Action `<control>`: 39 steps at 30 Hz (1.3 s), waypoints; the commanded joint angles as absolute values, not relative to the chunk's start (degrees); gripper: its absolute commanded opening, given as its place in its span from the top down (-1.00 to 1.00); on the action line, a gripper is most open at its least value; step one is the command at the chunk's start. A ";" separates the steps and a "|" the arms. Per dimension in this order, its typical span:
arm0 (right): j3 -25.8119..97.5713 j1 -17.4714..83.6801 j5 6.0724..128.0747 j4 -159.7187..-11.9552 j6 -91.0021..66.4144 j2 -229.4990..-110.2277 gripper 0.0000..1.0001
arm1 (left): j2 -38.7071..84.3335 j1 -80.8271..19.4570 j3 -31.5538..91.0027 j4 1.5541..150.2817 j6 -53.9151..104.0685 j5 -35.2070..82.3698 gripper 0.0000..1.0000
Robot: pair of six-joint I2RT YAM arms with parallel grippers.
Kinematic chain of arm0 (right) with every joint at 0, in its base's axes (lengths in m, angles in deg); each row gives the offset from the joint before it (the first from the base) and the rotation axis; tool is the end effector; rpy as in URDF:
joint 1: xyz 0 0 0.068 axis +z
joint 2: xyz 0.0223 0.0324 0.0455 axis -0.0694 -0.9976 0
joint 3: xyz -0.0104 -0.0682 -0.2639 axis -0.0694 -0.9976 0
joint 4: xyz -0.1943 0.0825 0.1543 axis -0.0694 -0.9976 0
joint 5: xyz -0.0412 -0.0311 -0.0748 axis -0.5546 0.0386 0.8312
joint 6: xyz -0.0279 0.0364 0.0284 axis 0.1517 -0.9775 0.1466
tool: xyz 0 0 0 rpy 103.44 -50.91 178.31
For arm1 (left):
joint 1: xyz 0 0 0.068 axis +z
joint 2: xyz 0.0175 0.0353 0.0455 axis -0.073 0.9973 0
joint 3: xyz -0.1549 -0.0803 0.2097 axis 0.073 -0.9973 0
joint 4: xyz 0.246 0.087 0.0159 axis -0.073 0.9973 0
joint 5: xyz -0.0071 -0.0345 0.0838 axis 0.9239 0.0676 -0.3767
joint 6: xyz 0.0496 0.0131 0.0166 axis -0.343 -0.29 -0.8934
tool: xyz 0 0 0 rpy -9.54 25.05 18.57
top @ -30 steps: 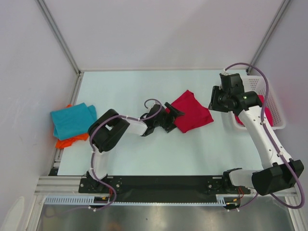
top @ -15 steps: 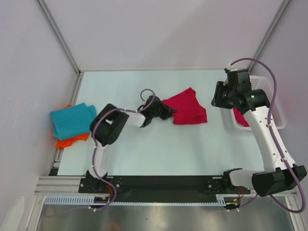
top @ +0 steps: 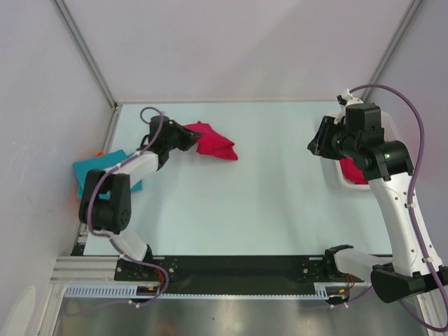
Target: Fold and stack the t-shirts
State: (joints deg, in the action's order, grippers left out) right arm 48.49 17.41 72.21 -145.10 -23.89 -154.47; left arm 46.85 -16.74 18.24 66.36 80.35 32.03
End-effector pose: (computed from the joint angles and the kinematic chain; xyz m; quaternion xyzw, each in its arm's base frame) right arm 0.1959 0.0484 0.4371 0.0292 0.8955 0.1405 0.4213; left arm 0.3767 -0.0943 0.2181 -0.3177 0.7856 -0.4252 0.3180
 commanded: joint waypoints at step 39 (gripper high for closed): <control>60.09 19.36 69.00 -145.01 -26.05 -154.96 0.22 | 35.21 27.01 24.00 81.10 66.06 66.74 1.00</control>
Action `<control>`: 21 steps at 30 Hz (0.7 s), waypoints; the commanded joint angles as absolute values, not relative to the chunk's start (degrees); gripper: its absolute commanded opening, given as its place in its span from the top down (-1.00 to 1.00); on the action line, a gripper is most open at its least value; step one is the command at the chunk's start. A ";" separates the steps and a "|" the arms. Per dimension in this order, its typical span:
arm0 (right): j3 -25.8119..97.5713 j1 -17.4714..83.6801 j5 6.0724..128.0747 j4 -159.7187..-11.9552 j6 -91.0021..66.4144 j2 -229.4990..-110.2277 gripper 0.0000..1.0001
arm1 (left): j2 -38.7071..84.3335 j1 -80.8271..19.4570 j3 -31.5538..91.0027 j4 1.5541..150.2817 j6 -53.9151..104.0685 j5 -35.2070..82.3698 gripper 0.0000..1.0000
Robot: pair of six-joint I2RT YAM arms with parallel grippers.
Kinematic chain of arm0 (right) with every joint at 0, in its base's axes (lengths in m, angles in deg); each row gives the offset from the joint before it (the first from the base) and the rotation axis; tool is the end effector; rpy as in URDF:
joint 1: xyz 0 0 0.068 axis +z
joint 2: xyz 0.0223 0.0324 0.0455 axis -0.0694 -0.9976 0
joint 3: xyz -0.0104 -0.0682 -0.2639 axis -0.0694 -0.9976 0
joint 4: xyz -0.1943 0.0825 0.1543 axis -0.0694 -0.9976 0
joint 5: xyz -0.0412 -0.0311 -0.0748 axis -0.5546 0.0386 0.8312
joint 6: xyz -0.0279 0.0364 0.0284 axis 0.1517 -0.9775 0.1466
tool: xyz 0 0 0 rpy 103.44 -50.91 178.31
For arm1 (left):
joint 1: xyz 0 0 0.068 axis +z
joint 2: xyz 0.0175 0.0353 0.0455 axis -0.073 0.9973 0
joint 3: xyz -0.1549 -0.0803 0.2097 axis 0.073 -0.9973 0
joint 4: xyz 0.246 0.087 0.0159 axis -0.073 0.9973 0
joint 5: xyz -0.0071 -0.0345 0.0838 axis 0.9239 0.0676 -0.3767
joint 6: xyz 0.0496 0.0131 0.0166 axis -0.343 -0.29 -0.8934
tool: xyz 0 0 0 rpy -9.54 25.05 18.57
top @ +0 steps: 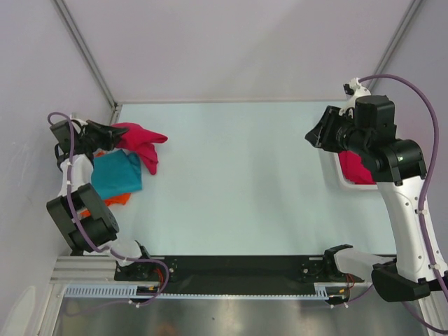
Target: Fold and stack the t-shirts
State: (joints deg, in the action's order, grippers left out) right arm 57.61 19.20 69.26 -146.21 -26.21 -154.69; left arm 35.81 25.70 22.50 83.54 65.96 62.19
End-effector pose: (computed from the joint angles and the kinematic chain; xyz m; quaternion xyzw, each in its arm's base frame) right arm 0.1779 0.0519 0.4796 0.0175 0.8631 0.1944 0.4659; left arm 0.3141 0.1506 0.2872 -0.3684 0.7279 -0.4272 0.3897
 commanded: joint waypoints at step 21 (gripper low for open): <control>58.95 22.52 67.68 -142.90 -27.19 -157.69 0.23 | 23.61 45.90 14.34 93.84 53.66 64.10 1.00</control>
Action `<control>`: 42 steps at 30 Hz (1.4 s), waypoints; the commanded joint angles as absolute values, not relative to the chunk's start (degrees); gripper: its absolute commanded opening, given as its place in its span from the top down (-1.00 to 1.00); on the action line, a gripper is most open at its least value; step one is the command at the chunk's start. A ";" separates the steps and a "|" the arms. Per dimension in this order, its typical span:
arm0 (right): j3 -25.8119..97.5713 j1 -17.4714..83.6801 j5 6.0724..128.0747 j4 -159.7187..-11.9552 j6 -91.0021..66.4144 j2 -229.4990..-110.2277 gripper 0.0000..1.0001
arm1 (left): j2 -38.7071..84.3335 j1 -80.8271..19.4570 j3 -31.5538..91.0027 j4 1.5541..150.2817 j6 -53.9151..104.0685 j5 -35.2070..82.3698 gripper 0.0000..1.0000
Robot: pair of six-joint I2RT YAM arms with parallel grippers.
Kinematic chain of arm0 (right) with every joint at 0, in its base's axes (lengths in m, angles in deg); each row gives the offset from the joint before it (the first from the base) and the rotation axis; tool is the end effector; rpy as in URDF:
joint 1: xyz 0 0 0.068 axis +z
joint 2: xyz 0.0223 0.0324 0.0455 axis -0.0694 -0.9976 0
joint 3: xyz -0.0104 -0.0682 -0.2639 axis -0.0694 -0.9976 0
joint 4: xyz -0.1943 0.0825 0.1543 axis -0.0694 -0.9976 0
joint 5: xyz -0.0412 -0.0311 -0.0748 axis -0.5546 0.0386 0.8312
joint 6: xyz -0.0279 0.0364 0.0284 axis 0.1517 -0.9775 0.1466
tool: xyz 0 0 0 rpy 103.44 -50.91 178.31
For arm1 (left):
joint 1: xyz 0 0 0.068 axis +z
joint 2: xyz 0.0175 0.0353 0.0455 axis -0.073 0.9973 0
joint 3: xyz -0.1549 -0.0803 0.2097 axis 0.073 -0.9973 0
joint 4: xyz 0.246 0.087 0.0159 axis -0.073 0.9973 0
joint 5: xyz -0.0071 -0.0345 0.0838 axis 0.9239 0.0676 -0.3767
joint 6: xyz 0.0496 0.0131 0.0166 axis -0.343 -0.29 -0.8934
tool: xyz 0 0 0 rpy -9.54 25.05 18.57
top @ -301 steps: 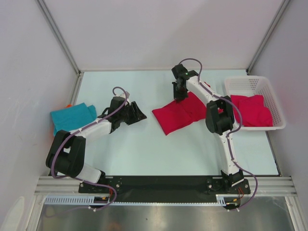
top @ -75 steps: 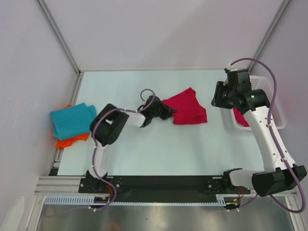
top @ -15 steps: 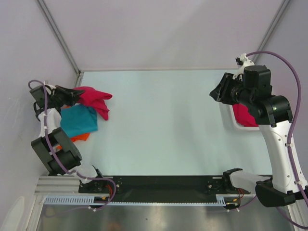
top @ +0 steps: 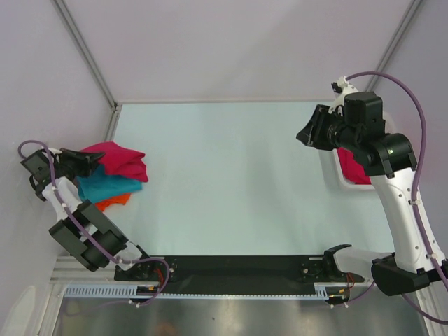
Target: Fold and stack the t-shirts
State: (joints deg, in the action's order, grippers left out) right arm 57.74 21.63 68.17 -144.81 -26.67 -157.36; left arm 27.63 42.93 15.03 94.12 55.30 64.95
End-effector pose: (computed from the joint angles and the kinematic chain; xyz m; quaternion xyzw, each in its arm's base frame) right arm 0.1924 0.0655 0.4745 -0.0015 0.8679 0.2111 0.4496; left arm 0.2240 0.2014 0.2733 -0.4441 0.7113 -0.3600 0.4090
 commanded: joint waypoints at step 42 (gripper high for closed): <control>57.37 23.75 68.38 -142.55 -27.63 -159.18 0.23 | 8.93 49.26 18.10 97.97 58.94 55.22 -0.49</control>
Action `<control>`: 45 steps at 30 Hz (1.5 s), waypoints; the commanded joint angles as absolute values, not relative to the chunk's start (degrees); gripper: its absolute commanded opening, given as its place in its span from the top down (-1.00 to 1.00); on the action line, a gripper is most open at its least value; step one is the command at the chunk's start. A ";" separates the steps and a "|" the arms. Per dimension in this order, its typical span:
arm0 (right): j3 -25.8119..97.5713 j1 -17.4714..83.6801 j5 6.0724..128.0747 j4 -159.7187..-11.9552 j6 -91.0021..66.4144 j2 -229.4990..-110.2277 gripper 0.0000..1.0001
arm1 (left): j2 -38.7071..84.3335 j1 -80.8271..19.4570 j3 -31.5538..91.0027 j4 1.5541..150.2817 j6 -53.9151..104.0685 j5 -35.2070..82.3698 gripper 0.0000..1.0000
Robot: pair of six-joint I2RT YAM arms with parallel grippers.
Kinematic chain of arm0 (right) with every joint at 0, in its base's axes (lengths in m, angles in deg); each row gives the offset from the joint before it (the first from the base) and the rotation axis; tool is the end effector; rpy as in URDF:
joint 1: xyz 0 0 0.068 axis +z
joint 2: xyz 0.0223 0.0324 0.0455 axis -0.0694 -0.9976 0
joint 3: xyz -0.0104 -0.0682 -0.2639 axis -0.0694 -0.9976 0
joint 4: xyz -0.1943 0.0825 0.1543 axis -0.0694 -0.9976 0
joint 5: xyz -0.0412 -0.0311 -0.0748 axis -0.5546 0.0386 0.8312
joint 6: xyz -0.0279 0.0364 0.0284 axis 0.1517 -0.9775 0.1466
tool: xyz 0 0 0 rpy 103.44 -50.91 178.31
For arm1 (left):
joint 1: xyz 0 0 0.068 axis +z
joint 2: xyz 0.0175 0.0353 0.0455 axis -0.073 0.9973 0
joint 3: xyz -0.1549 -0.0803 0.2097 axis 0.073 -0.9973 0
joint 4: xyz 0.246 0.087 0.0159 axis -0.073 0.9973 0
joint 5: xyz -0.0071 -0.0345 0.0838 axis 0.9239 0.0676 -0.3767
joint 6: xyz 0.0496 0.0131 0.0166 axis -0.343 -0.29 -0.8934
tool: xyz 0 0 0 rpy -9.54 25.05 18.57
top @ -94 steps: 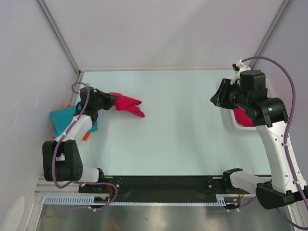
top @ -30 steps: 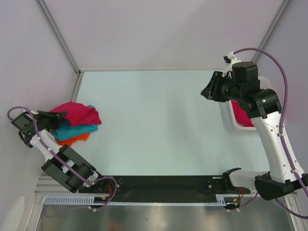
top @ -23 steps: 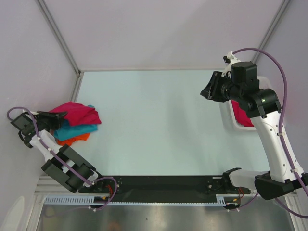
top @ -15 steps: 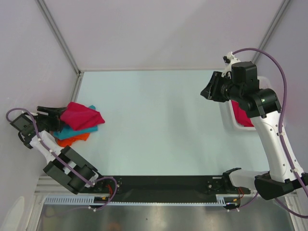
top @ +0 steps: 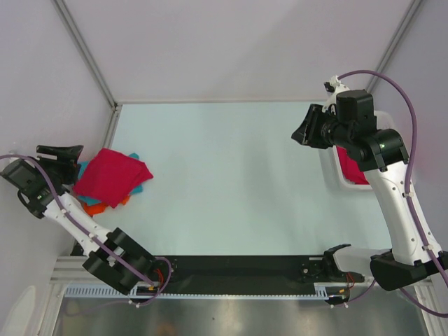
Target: Fold and stack the t-shirts
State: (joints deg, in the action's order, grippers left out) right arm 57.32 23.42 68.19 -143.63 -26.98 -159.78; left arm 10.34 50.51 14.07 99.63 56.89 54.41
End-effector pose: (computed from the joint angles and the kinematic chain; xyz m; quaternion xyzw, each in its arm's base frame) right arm 0.2064 0.0771 0.4662 -0.0118 0.8749 0.2151 0.4338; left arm 0.1569 0.1828 0.3330 -0.4973 0.6596 -0.2376 0.5110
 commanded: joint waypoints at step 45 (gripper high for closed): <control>51.12 23.67 69.80 -140.35 -29.12 -158.30 0.22 | 8.74 31.02 11.23 85.24 65.45 46.31 0.04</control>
State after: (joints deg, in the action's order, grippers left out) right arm 49.13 23.64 69.74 -142.89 -27.98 -157.73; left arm 9.43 41.00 -1.01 96.52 63.95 37.38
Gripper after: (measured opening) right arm 0.387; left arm 0.533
